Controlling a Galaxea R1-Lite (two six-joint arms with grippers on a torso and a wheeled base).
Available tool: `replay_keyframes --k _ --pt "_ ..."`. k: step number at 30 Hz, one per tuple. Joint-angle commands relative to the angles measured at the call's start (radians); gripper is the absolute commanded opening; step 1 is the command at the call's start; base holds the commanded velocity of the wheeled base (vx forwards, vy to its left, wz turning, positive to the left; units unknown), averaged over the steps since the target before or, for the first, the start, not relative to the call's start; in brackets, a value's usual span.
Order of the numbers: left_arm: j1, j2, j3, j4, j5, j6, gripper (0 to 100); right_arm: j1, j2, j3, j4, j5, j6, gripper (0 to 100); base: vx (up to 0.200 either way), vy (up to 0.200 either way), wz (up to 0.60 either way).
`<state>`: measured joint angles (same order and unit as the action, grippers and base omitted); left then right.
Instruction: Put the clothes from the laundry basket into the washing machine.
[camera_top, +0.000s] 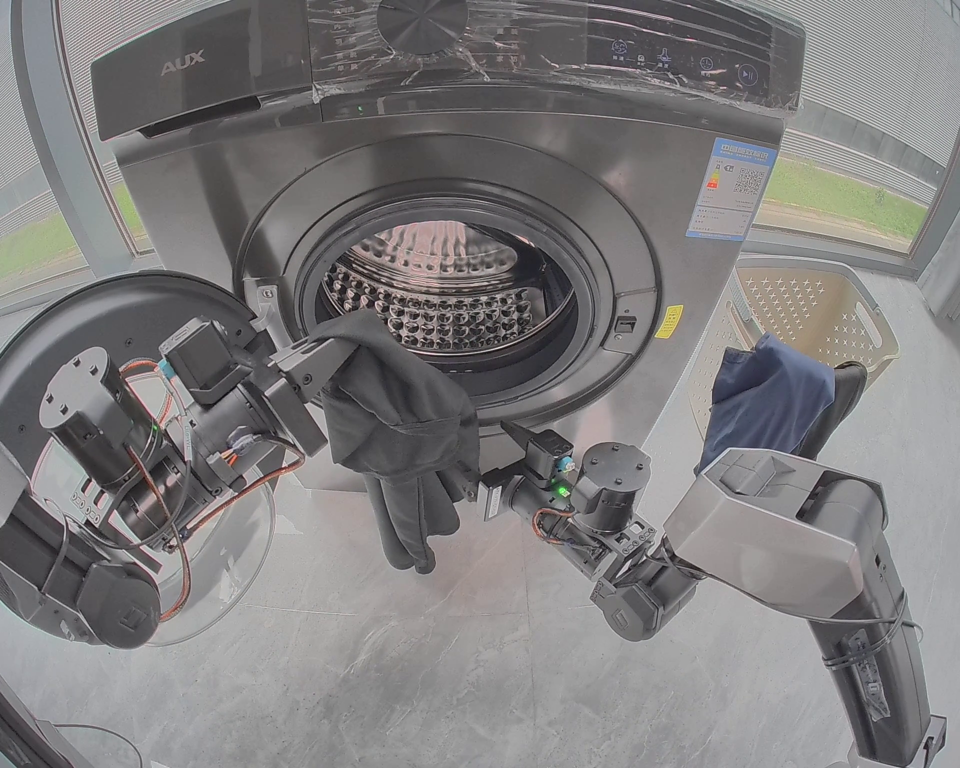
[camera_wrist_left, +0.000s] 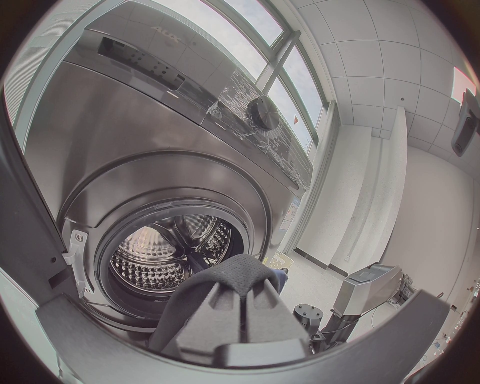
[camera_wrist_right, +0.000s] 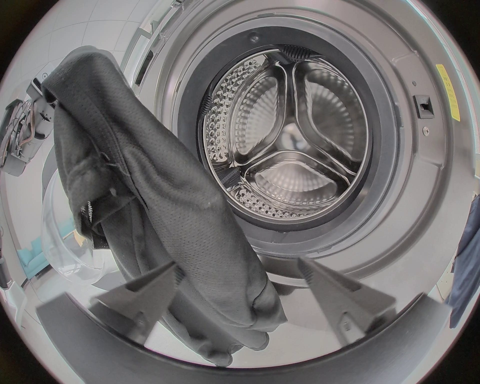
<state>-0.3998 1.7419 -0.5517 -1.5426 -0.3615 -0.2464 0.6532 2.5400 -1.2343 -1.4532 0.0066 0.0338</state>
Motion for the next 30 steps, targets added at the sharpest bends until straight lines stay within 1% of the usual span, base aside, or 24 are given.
replay_keyframes --k 1,6,10,11,13,15,19,21,24,26,30 --pt "0.001 -0.002 0.001 -0.001 0.001 -0.001 0 -0.006 0.028 -0.027 -0.007 0.001 0.0 0 0.0 0.0 0.0" --pt "0.006 0.004 0.003 -0.001 -0.001 -0.001 0 -0.021 -0.009 0.002 -0.021 0.001 0.0 0 0.0 0.0 0.0" --pt "0.018 0.008 0.004 -0.001 -0.002 -0.002 0 -0.049 -0.112 0.088 -0.032 0.003 0.001 0 0.0 0.0 0.0" --pt "0.018 0.008 0.004 -0.001 -0.002 -0.002 0 -0.05 -0.115 0.091 -0.032 0.003 0.001 0 0.0 0.0 0.0" --pt "0.024 0.01 0.007 -0.001 -0.002 -0.002 0 -0.064 -0.181 0.148 -0.035 0.003 0.003 0 0.0 0.0 0.0" --pt "0.024 0.013 0.009 -0.001 -0.002 -0.002 0 -0.066 -0.236 0.199 -0.046 0.003 0.006 0 0.0 0.0 0.0" --pt "0.027 0.027 0.029 -0.001 -0.007 -0.001 0 -0.063 -0.311 0.265 -0.047 0.003 0.009 0 0.0 0.0 0.0" --pt "0.029 0.034 0.044 -0.001 -0.011 -0.002 0 -0.06 -0.343 0.285 -0.047 0.003 0.011 0 0.0 0.0 0.0" --pt "0.045 0.064 0.062 -0.001 -0.013 0.006 0 -0.06 -0.385 0.302 -0.047 0.004 0.015 0 0.0 0.0 0.0" --pt "0.049 0.077 0.072 -0.001 -0.013 0.006 0 -0.056 -0.406 0.308 -0.049 0.004 0.02 0 0.0 0.0 0.0" --pt "0.044 0.113 0.099 -0.001 -0.013 0.01 0 -0.044 -0.457 0.332 -0.055 0.023 0.021 0 0.0 0.0 0.0"
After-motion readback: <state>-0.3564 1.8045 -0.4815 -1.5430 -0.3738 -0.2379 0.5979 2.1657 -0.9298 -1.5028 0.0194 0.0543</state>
